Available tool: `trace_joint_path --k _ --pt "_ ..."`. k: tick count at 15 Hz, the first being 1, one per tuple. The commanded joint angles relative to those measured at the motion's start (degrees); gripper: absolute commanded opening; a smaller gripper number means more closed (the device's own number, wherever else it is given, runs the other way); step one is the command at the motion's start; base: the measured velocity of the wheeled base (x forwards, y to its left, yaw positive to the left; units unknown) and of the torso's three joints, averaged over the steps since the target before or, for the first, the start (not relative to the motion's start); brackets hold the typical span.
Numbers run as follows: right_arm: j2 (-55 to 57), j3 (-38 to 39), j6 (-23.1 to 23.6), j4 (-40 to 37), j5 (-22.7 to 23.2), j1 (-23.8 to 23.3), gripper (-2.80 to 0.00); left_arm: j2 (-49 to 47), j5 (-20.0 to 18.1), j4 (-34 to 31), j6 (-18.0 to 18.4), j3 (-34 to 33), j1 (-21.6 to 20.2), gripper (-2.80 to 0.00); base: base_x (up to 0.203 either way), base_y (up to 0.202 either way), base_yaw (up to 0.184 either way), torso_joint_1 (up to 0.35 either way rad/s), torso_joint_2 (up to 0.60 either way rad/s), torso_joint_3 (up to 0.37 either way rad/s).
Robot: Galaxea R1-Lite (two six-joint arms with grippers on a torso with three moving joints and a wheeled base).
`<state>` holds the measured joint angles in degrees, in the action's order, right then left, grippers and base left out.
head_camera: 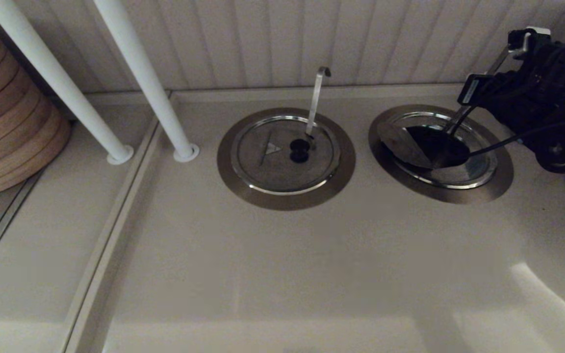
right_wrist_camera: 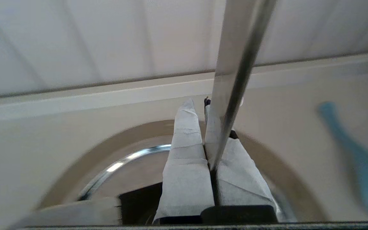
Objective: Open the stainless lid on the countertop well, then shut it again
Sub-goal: Stir with a spoon
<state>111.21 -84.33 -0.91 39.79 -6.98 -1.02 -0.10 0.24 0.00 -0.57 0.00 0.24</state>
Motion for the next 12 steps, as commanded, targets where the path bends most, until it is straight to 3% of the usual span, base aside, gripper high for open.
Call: trace_joint_path --k 1,6,10,12 --pt "-0.64 0.36 -2.90 -0.27 1.90 0.82 -2.80 0.01 0.02 0.00 -0.04 0.00 0.02 -2.80 0.000 0.000 0.000 0.000 0.00 0.000" --pt "-4.29 2.70 -3.08 -6.05 6.89 0.30 -2.80 0.01 0.02 0.00 -0.04 0.00 0.02 -2.80 0.000 0.000 0.000 0.000 0.00 0.000" --pt "-4.02 4.28 5.96 -6.82 7.47 -2.97 -2.80 0.01 0.02 0.09 -0.04 0.00 0.02 -2.80 0.000 0.000 0.000 0.000 0.00 0.000" --pt "-3.37 4.35 7.32 -6.75 6.98 -3.02 -2.80 0.01 0.02 0.00 -0.04 0.00 0.02 -2.80 0.000 0.000 0.000 0.000 0.00 0.000"
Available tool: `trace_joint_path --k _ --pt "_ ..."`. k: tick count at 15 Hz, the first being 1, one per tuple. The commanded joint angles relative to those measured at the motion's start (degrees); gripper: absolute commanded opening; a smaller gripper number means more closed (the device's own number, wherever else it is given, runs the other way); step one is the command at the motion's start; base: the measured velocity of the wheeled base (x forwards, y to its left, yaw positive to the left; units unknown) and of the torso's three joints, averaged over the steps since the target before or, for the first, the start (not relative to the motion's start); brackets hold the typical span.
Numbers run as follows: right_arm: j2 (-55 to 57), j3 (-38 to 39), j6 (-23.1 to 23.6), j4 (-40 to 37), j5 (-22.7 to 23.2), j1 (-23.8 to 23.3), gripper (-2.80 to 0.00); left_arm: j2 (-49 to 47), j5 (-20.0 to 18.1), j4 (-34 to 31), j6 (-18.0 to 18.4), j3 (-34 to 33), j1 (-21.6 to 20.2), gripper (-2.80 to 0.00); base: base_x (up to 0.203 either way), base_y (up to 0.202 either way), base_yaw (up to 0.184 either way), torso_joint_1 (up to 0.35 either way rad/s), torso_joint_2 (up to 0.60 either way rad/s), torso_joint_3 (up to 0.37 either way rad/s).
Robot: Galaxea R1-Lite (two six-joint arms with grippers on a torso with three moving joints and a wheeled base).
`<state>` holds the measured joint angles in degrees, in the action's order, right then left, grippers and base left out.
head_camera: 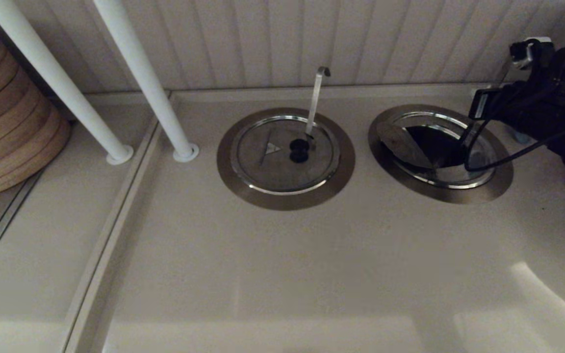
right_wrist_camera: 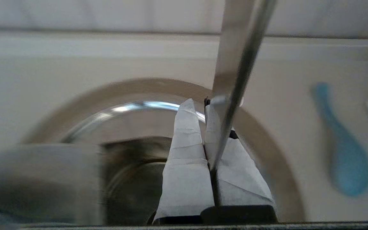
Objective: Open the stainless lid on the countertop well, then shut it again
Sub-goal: Stir with a spoon
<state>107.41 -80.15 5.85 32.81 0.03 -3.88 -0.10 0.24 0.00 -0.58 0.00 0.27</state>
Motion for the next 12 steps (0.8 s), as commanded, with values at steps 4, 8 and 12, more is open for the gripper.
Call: trace_joint_path --k 4,8,12 --pt "3.14 -2.43 -0.42 3.32 -3.25 0.17 -2.80 0.01 0.02 0.00 -0.04 0.00 0.00 -2.80 0.000 0.000 0.000 0.000 0.00 0.000" --pt "3.33 -4.84 -10.33 5.60 -3.81 2.12 -2.80 0.01 0.02 0.00 -0.04 0.00 0.00 -2.80 0.000 0.000 0.000 0.000 0.00 0.000" --pt "1.95 -3.69 -12.20 3.79 -3.05 4.10 -2.80 0.01 0.02 0.00 -0.04 0.00 0.00 -2.80 0.000 0.000 0.000 0.000 0.00 0.000"
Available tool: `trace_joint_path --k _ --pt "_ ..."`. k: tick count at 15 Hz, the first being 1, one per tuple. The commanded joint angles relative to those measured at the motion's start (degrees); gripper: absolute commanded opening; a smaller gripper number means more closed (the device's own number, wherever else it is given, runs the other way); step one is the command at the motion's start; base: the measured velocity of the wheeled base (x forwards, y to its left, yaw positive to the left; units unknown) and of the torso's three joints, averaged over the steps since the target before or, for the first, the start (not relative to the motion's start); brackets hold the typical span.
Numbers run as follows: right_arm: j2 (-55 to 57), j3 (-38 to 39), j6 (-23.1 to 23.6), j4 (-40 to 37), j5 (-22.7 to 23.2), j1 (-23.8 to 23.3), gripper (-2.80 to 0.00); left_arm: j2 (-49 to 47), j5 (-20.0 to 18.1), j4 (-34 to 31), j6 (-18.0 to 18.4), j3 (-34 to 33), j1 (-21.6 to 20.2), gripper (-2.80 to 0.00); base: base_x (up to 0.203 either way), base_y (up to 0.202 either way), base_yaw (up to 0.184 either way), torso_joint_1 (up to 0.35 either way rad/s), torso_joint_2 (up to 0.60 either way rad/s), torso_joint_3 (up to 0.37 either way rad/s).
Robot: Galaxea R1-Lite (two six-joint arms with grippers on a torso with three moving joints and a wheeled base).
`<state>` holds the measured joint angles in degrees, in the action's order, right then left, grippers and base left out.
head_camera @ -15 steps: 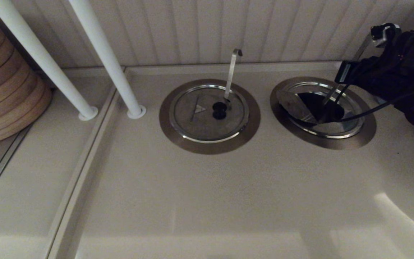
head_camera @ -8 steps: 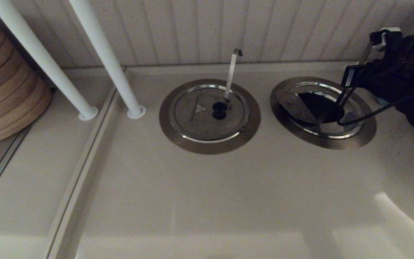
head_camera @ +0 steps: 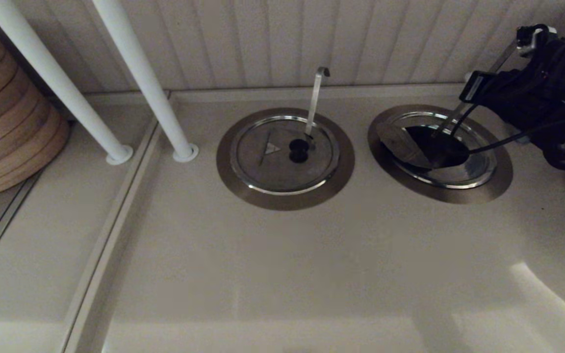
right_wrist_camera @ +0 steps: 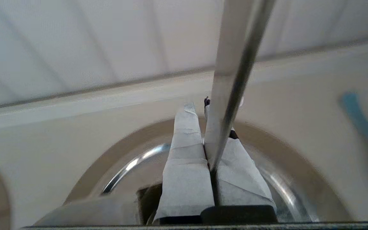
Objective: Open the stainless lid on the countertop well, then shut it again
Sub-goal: Stir with a spoon
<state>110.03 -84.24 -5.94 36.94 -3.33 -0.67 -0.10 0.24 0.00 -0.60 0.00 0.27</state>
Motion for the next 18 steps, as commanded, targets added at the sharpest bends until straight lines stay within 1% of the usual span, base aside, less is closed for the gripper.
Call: trace_joint_path --k 1,3,5,6,8,11,13,14,15,17,18 --pt "-0.70 0.81 -0.47 -0.94 1.49 1.02 -2.80 0.01 0.02 0.02 -0.02 0.00 0.00 -2.80 0.000 0.000 0.000 0.000 0.00 0.000" --pt "-1.64 1.63 -0.01 -3.01 3.06 0.68 -2.80 0.01 0.02 0.00 -0.02 0.00 0.00 -2.80 0.000 0.000 0.000 0.000 0.00 0.000" --pt "-4.02 2.37 0.14 -8.06 6.81 -0.43 -2.80 0.01 0.02 0.00 -0.02 0.00 0.00 -2.80 0.000 0.000 0.000 0.000 0.00 0.000" --pt "-4.35 2.64 0.60 -8.65 7.73 -1.20 -2.80 0.01 0.02 0.00 -0.02 0.00 0.00 -2.80 0.000 0.000 0.000 0.000 0.00 0.000" --pt "-3.25 2.62 4.05 -8.63 7.72 -2.88 -2.80 0.01 0.02 0.00 -0.02 0.00 0.00 -2.80 0.000 0.000 0.000 0.000 0.00 0.000" --pt "-1.36 2.25 6.60 -8.32 6.42 -3.36 -2.80 0.01 0.02 0.00 -0.02 0.00 0.00 -2.80 0.000 0.000 0.000 0.000 0.00 0.000" --pt "1.01 1.92 10.10 -7.55 3.58 -3.38 -2.80 0.01 0.02 0.00 -0.02 0.00 0.00 -2.80 0.000 0.000 0.000 0.000 0.00 0.000" --pt "2.54 0.98 10.46 -6.05 2.27 -3.37 -2.80 0.01 0.02 0.00 -0.02 0.00 -0.02 -2.80 0.000 0.000 0.000 0.000 0.00 0.000" --pt "3.97 -0.16 9.85 -5.16 1.79 -3.32 -2.80 0.01 0.02 0.00 -0.02 0.00 0.00 -2.80 0.000 0.000 0.000 0.000 0.00 0.000" --pt "6.07 -3.00 5.91 -4.97 1.33 -3.23 -2.80 0.01 0.02 0.00 -0.02 0.00 0.00 -2.80 0.000 0.000 0.000 0.000 0.00 0.000" --pt "6.66 -3.39 5.52 -5.11 1.31 -3.29 -2.80 0.01 0.02 0.00 -0.02 0.00 0.00 -2.80 0.000 0.000 0.000 0.000 0.00 0.000"
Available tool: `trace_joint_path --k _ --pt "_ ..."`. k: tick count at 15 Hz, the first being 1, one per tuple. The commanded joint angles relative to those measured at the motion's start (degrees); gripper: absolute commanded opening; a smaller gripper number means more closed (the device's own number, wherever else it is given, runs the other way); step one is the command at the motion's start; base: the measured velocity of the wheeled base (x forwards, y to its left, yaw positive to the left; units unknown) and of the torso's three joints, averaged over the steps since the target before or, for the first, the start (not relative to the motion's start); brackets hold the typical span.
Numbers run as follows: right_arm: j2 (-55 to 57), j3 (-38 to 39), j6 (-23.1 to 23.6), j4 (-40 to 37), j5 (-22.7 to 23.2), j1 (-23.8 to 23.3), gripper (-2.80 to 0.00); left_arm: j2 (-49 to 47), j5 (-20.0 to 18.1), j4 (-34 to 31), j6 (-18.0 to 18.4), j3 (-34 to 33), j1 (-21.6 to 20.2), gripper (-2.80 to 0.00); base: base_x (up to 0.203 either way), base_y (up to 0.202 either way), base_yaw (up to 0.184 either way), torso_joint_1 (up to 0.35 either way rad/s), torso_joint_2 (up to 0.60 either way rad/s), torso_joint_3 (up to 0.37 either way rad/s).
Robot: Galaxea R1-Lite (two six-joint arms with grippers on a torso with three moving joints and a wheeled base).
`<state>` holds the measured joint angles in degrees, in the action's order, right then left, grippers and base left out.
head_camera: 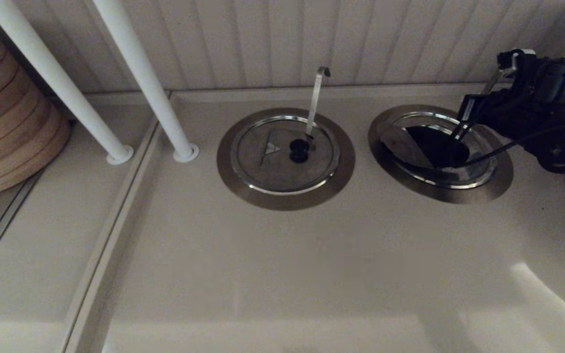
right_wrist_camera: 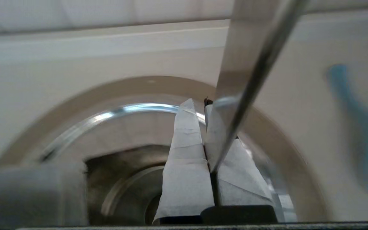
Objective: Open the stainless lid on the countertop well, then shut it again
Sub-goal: Stir with a spoon
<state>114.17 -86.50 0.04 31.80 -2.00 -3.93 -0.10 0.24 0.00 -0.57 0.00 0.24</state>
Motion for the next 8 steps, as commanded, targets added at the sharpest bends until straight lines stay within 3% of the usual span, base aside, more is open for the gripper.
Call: trace_joint_path --k 1,8 --pt "3.10 -1.39 -0.59 0.02 0.05 -0.02 -2.80 0.01 0.03 0.00 -0.04 0.00 0.02 -2.80 0.000 0.000 0.000 0.000 0.00 0.000" --pt "6.77 -4.72 -2.94 0.45 -0.01 0.07 -2.80 0.01 0.03 0.09 -0.04 0.00 0.02 -2.80 0.000 0.000 0.000 0.000 0.00 0.000"
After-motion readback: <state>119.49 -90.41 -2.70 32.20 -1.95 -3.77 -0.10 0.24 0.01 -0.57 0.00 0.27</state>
